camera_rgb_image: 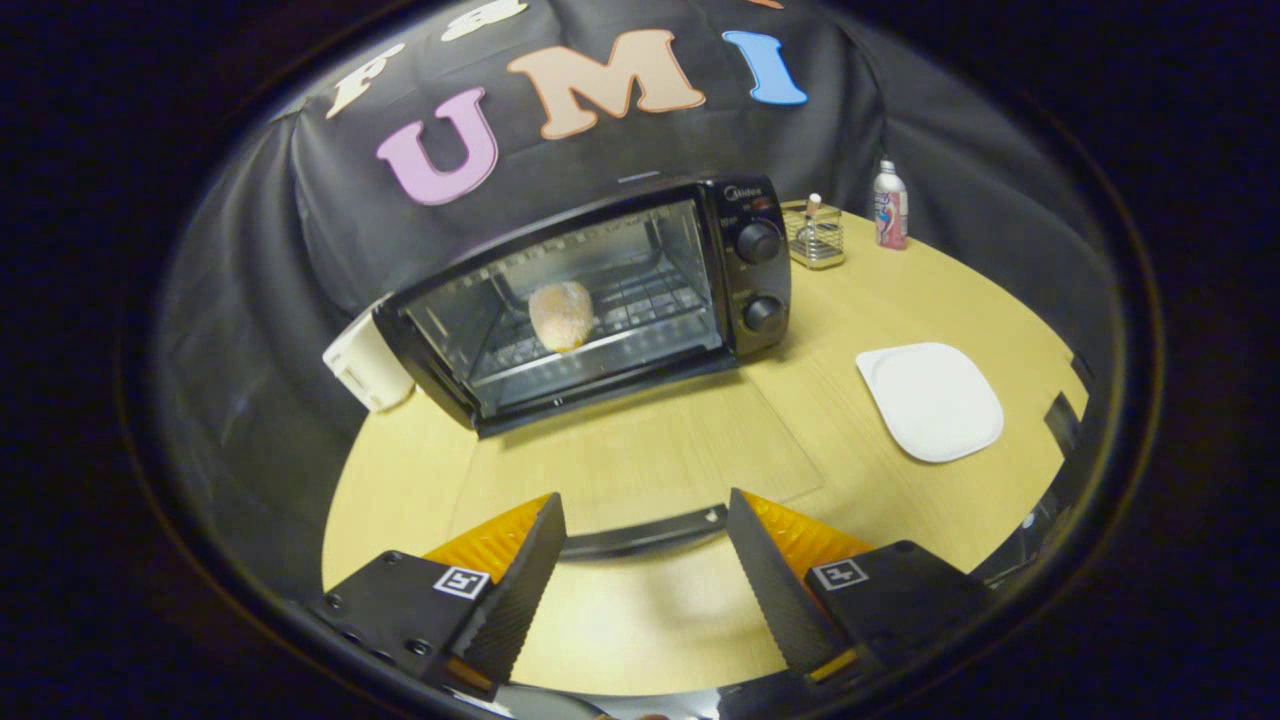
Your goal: Open the toaster oven, put the food inside, and close the toaster oven door.
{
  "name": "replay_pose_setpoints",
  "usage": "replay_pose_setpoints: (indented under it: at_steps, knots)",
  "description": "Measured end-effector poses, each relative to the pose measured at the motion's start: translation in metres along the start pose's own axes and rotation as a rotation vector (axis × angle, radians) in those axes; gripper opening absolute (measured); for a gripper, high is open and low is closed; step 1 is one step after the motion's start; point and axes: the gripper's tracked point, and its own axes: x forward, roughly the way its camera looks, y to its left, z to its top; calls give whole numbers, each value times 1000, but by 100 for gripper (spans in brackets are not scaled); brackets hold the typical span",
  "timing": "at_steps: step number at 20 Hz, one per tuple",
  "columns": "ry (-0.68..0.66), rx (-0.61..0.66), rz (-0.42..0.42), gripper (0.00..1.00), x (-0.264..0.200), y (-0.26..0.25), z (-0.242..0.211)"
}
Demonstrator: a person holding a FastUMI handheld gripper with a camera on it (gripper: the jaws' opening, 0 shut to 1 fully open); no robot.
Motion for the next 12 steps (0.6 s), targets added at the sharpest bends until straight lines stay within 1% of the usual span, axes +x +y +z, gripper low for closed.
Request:
replay_pose_setpoints:
  at_steps: [6, 8, 12]
  knots:
    - [120, -139, -14, 100, 15, -9, -44]
    - [150, -172, -16, 100, 21, -6, -45]
    - [181, -184, -5, 100, 32, -1, -49]
